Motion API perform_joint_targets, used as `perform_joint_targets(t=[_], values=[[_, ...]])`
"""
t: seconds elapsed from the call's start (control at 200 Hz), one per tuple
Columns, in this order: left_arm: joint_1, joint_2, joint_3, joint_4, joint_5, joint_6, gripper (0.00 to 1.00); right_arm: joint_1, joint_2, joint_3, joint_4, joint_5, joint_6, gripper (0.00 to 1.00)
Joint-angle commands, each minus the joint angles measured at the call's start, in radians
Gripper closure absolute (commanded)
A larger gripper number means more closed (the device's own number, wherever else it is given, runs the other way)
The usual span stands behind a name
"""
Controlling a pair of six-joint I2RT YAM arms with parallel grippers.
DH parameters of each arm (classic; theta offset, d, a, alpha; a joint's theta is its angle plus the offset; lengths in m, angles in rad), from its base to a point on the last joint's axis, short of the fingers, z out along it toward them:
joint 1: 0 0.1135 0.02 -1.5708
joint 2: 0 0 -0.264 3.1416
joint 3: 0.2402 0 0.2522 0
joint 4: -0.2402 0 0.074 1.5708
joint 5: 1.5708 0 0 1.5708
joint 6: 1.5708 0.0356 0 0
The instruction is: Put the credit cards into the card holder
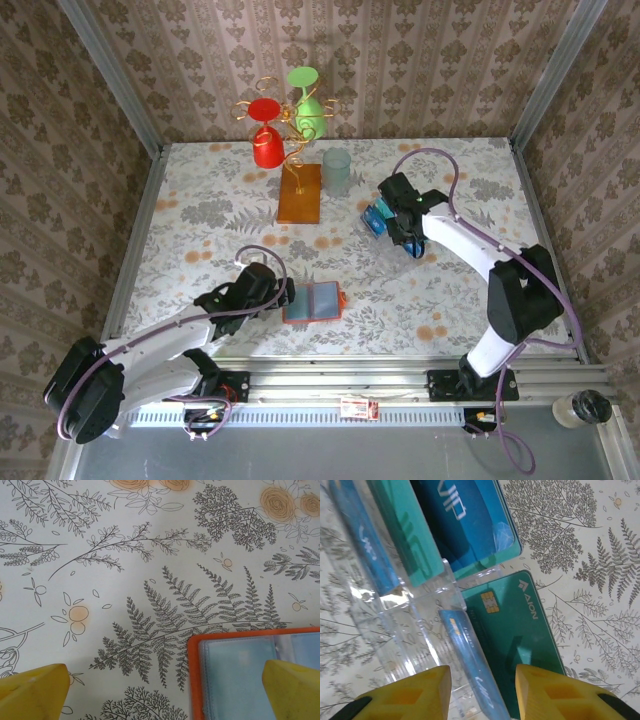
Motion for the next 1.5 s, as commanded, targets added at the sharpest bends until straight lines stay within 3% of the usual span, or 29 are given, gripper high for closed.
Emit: perform_joint_targets(t=[0.0, 1.055, 1.495], values=[[0.004, 0.006, 0.024, 0.010, 0.009, 0.021, 0.00, -0.010, 0.018, 0.029, -0.034, 0.052, -0.027, 0.64], [0.004, 0.023, 0.029, 0.020, 0.014, 0.023, 0.00, -0.012, -0.009, 0.034, -0.020, -0.055, -0.123, 1.00], [0.004, 0.016, 0.020, 0.010, 0.008, 0.022, 0.00, -0.011, -0.114, 0.095, -0.057, -0.242, -0.104, 1.00]])
